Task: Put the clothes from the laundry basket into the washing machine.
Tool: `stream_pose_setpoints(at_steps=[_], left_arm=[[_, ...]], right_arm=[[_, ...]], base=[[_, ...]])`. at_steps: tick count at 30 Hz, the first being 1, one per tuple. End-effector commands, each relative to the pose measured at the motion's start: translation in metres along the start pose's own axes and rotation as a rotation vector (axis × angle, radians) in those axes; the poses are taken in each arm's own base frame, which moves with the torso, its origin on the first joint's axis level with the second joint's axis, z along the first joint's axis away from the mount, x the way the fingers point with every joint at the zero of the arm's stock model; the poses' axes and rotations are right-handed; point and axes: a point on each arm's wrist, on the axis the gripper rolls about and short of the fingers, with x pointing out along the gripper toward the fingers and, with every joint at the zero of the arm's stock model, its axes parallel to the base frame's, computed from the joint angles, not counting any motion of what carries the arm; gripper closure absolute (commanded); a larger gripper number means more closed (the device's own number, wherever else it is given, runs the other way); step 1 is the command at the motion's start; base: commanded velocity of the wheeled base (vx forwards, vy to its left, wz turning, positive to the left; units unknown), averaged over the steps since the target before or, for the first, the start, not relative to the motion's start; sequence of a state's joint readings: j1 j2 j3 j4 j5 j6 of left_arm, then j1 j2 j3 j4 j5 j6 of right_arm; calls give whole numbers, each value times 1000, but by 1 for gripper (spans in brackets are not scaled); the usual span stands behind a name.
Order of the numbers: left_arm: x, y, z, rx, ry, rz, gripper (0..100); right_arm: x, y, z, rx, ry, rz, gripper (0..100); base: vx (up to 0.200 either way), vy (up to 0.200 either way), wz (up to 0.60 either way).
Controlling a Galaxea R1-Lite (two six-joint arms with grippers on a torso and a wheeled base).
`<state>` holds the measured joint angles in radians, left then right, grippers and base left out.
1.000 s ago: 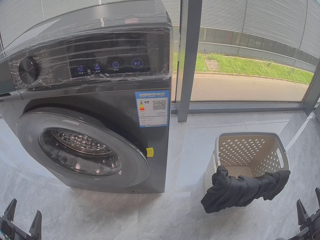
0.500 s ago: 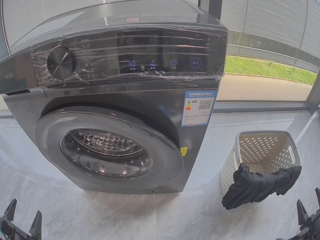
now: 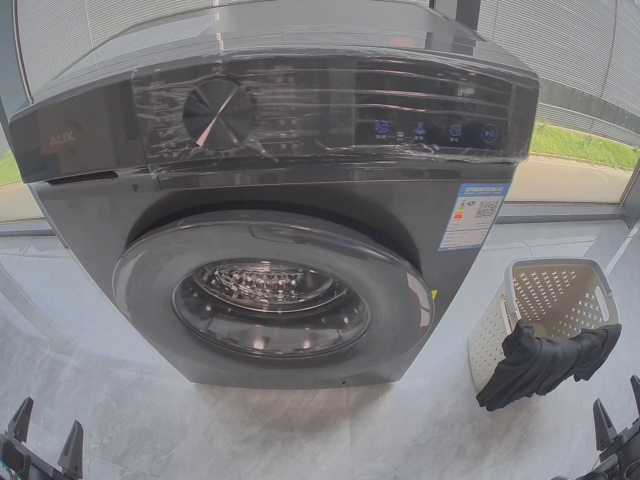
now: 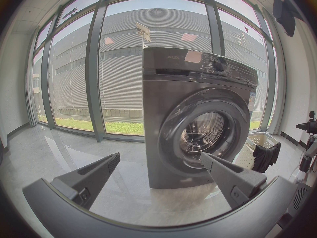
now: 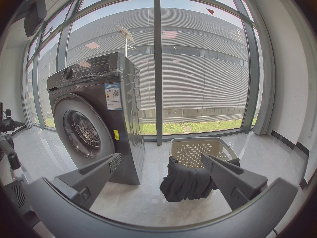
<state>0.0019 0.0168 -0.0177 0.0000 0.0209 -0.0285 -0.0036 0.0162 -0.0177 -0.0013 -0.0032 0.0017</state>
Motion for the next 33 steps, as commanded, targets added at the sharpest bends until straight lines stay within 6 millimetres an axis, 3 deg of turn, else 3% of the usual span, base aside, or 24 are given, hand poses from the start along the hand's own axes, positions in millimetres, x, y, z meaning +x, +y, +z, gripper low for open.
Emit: stream_pose_setpoints(at_steps=[1,6,18,30,33], left_arm=[[0,0,-4,-1,-2,2,0],[0,0,-4,-1,-2,0,0],[0,0,-4,-1,-2,2,0],[0,0,-4,1,-2,2,0],[0,0,-4,-1,-2,2,0]], right_arm=[[0,0,-5,0,1,1,0],[0,0,-5,0,1,1,0],[0,0,-5,0,1,-1,0],[0,0,-5,0,1,1,0],[0,0,-5,0,1,1,0]], base=[[0,0,0],[0,0,0],[-200,0,0],[0,0,0],[0,200,0]])
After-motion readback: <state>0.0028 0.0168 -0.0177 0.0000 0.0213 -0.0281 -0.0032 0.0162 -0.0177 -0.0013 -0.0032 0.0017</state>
